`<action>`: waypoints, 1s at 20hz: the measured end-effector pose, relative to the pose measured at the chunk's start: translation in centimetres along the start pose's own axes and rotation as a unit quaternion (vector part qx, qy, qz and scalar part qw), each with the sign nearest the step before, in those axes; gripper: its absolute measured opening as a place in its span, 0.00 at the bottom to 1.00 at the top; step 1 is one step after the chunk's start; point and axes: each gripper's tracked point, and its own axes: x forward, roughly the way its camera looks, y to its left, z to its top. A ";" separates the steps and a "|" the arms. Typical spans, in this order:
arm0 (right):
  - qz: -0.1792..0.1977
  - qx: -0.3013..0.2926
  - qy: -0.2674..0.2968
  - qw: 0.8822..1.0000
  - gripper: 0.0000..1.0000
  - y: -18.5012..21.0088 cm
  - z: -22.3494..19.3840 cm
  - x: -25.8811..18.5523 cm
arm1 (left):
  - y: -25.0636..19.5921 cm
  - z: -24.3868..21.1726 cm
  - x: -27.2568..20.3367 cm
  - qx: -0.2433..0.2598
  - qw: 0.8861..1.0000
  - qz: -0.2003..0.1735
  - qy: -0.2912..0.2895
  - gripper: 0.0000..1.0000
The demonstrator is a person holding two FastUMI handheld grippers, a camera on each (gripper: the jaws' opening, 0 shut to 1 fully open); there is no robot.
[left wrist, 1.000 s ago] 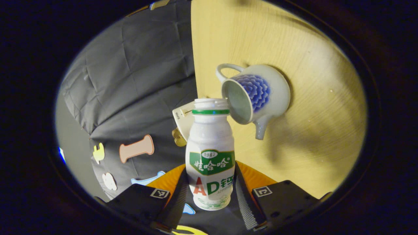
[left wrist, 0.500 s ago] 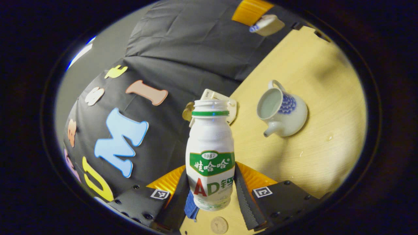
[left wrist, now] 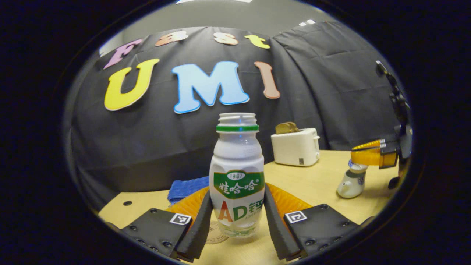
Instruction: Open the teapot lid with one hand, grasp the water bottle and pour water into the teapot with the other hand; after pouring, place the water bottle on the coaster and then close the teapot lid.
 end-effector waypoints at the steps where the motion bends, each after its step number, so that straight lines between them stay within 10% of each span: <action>1: -0.005 0.001 0.004 1.000 0.01 -0.1 -0.5 0.3 | 1.4 0.1 -0.1 -0.026 1.000 0.011 0.000 0.82; 11: -0.006 0.019 0.011 1.000 0.01 0.0 -2.4 0.8 | 9.1 -2.2 0.5 -0.055 0.995 0.084 0.019 0.73; 20: -0.022 0.028 -0.025 0.999 0.27 -0.7 -1.3 -0.1 | 8.3 -5.5 2.6 -0.056 0.994 0.073 0.054 0.78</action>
